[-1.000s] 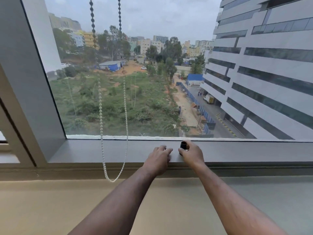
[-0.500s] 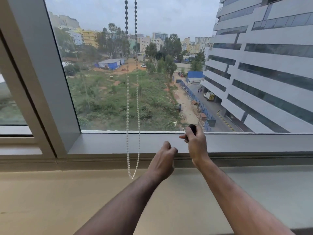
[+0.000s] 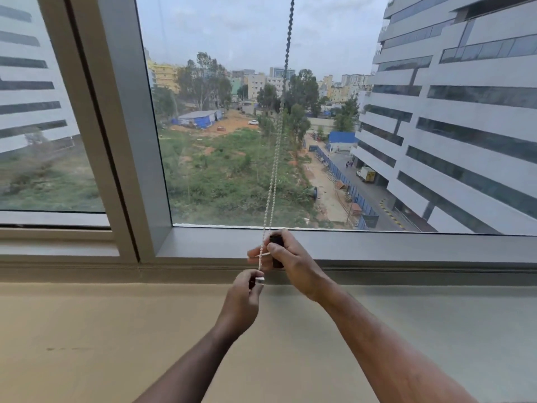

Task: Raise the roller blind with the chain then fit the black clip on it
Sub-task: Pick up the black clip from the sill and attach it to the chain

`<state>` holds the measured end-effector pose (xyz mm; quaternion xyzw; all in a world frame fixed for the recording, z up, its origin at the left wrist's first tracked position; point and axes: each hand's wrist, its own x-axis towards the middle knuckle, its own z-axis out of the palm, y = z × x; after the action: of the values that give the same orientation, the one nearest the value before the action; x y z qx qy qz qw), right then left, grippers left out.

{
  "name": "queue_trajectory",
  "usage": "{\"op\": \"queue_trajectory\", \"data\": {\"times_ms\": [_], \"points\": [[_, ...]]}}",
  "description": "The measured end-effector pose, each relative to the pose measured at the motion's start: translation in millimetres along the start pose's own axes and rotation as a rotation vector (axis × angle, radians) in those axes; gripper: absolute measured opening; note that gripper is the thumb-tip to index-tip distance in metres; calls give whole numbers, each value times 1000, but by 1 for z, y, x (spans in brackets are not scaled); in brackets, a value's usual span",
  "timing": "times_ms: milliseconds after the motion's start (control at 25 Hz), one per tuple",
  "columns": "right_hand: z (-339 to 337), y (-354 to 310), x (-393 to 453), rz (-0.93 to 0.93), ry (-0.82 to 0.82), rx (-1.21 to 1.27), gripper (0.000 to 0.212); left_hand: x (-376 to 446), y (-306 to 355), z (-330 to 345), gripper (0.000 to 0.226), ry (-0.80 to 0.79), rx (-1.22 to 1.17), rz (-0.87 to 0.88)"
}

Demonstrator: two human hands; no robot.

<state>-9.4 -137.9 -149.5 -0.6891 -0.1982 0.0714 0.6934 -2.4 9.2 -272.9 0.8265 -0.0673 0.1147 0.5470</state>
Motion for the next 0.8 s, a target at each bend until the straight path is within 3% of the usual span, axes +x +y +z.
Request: {"op": "queue_trajectory", "data": {"times_ms": [120,240,440,800], "points": [[5,27,-9,-38,52,-114,16,-2,12,-30,21,107,-316,-83],[11,54,-20,-100,130,-258,14,-10,31,-48,26,58,-490,-19],[26,76,-38,-98,238,-205,12,-19,52,-54,30,-104,-521,75],[27,67,-58,-74,243,-113,19,-19,60,-38,30,-216,-500,91]]}}
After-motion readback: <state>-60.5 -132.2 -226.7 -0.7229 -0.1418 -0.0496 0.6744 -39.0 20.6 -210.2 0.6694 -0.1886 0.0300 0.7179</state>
